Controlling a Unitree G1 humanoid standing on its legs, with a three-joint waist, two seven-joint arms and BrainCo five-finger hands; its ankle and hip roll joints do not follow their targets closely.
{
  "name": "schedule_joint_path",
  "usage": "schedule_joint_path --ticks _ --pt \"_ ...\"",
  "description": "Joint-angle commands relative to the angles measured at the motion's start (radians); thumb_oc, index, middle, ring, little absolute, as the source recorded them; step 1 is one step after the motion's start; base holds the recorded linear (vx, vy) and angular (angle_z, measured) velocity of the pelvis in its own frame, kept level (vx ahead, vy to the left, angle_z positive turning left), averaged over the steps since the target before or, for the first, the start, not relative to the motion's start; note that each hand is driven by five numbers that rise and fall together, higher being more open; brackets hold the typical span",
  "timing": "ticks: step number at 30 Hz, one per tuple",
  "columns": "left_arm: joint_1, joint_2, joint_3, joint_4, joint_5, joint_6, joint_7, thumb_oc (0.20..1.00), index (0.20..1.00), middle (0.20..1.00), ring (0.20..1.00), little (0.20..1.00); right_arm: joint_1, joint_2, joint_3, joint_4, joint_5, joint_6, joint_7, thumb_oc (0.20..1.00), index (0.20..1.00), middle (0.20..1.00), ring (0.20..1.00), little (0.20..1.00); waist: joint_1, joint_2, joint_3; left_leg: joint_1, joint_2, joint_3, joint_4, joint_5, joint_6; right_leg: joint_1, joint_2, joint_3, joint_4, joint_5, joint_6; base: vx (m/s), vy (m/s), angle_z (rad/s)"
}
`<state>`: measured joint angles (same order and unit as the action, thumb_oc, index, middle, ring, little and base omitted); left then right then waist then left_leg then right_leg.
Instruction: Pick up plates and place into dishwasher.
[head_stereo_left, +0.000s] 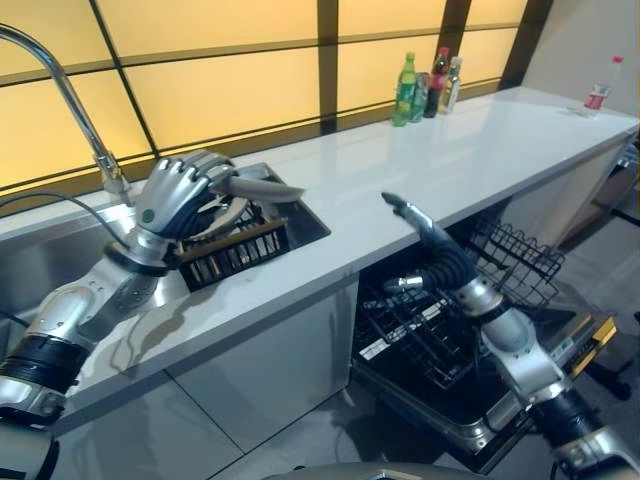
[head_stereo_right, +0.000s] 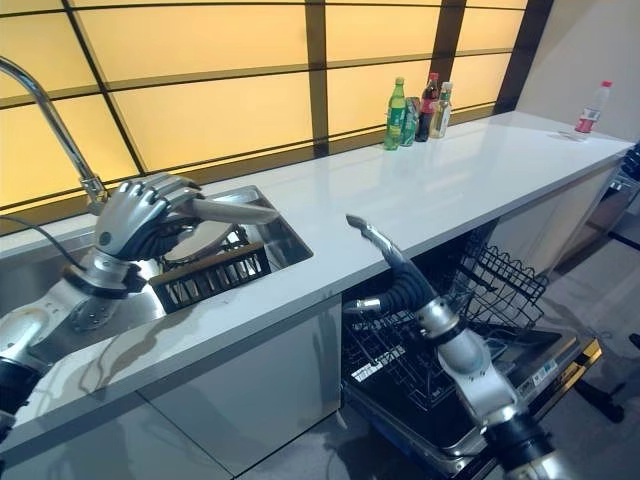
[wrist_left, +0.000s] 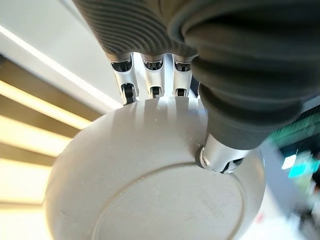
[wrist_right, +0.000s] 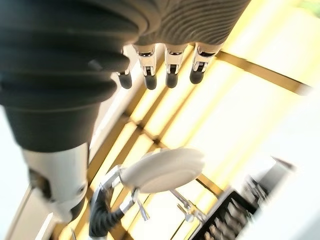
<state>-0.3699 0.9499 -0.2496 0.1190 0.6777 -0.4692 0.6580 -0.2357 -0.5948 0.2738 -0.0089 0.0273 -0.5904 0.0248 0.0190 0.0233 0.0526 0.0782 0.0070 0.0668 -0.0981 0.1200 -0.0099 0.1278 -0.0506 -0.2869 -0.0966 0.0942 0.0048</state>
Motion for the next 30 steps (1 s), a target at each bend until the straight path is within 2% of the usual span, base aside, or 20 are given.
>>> schedule_joint_path --ticks 1,5,10,13,19,20,21,30 --pt "-0.089 -0.026 0.085 -0.076 -0.113 -0.057 -0.065 0.2 0.2 0.2 0.2 0.2 -0.166 -0.058 -0.029 -0.08 -0.084 -0.025 -0.091 1.0 1.0 1.0 1.0 1.0 0.051 0.006 0.05 0.045 -0.051 -0.03 0.017 -0.178 -0.008 0.019 -0.031 -0.015 0.057 -0.151 0.091 0.0 -0.055 0.08" --pt "-0.117 -0.063 0.078 -0.15 -0.228 -0.096 -0.171 0.2 0.2 0.2 0.2 0.2 -0.252 -0.108 -0.003 -0.103 -0.104 0.032 -0.084 1.0 1.0 1.0 1.0 1.0 0.068 -0.01 0.039 0.043 -0.048 -0.042 0.017 -0.176 -0.01 0.026 -0.028 -0.023 0.055 -0.153 0.088 0.0 -0.049 0.07" --pt "-0.16 -0.1 0.033 -0.194 -0.268 -0.099 -0.215 0.2 0.2 0.2 0.2 0.2 -0.339 -0.119 0.059 -0.093 -0.118 0.104 -0.078 1.0 1.0 1.0 1.0 1.0 0.08 -0.022 0.032 0.045 -0.047 -0.052 0.016 -0.174 -0.012 0.035 -0.026 -0.03 0.049 -0.152 0.084 0.0 -0.04 0.06" --pt "-0.187 -0.118 0.0 -0.191 -0.286 -0.105 -0.237 0.2 0.2 0.2 0.2 0.2 -0.383 -0.103 0.087 -0.059 -0.097 0.121 -0.08 1.0 1.0 1.0 1.0 1.0 0.085 -0.025 0.03 0.046 -0.046 -0.055 0.016 -0.174 -0.013 0.039 -0.025 -0.034 0.046 -0.151 0.082 0.0 -0.028 0.1" --pt "-0.219 -0.151 -0.053 -0.182 -0.338 -0.126 -0.289 0.2 0.2 0.2 0.2 0.2 -0.446 -0.06 0.143 -0.025 0.006 0.157 -0.003 1.0 1.0 1.0 1.0 1.0 0.095 -0.03 0.025 0.045 -0.047 -0.062 0.015 -0.171 -0.014 0.044 -0.023 -0.038 0.04 -0.147 0.079 0.0 -0.005 0.02" --pt "-0.221 -0.152 -0.056 -0.18 -0.34 -0.129 -0.289 0.2 0.2 0.2 0.2 0.2 -0.449 -0.057 0.145 -0.021 0.018 0.157 0.005 0.893 0.893 0.893 0.893 0.893 0.095 -0.03 0.025 0.045 -0.047 -0.062 0.015 -0.17 -0.014 0.044 -0.023 -0.038 0.04 -0.147 0.079 0.0 0.0 0.0" --pt "-0.226 -0.16 -0.066 -0.183 -0.342 -0.128 -0.291 0.2 0.2 0.2 0.2 0.2 -0.459 -0.042 0.155 -0.007 0.053 0.166 0.02 0.2 0.2 0.2 0.2 0.2 0.098 -0.031 0.024 0.045 -0.047 -0.064 0.015 -0.169 -0.015 0.044 -0.023 -0.04 0.04 -0.146 0.078 -0.01 -0.001 0.04" --pt "-0.229 -0.18 -0.076 -0.187 -0.338 -0.12 -0.31 0.2 0.2 0.2 0.2 0.2 -0.45 0.002 0.125 0.043 0.063 0.168 -0.043 0.2 0.2 0.2 0.2 0.2 0.101 -0.03 0.02 0.047 -0.048 -0.067 0.015 -0.169 -0.013 0.048 -0.023 -0.041 0.035 -0.143 0.077 0.0 0.003 0.05"
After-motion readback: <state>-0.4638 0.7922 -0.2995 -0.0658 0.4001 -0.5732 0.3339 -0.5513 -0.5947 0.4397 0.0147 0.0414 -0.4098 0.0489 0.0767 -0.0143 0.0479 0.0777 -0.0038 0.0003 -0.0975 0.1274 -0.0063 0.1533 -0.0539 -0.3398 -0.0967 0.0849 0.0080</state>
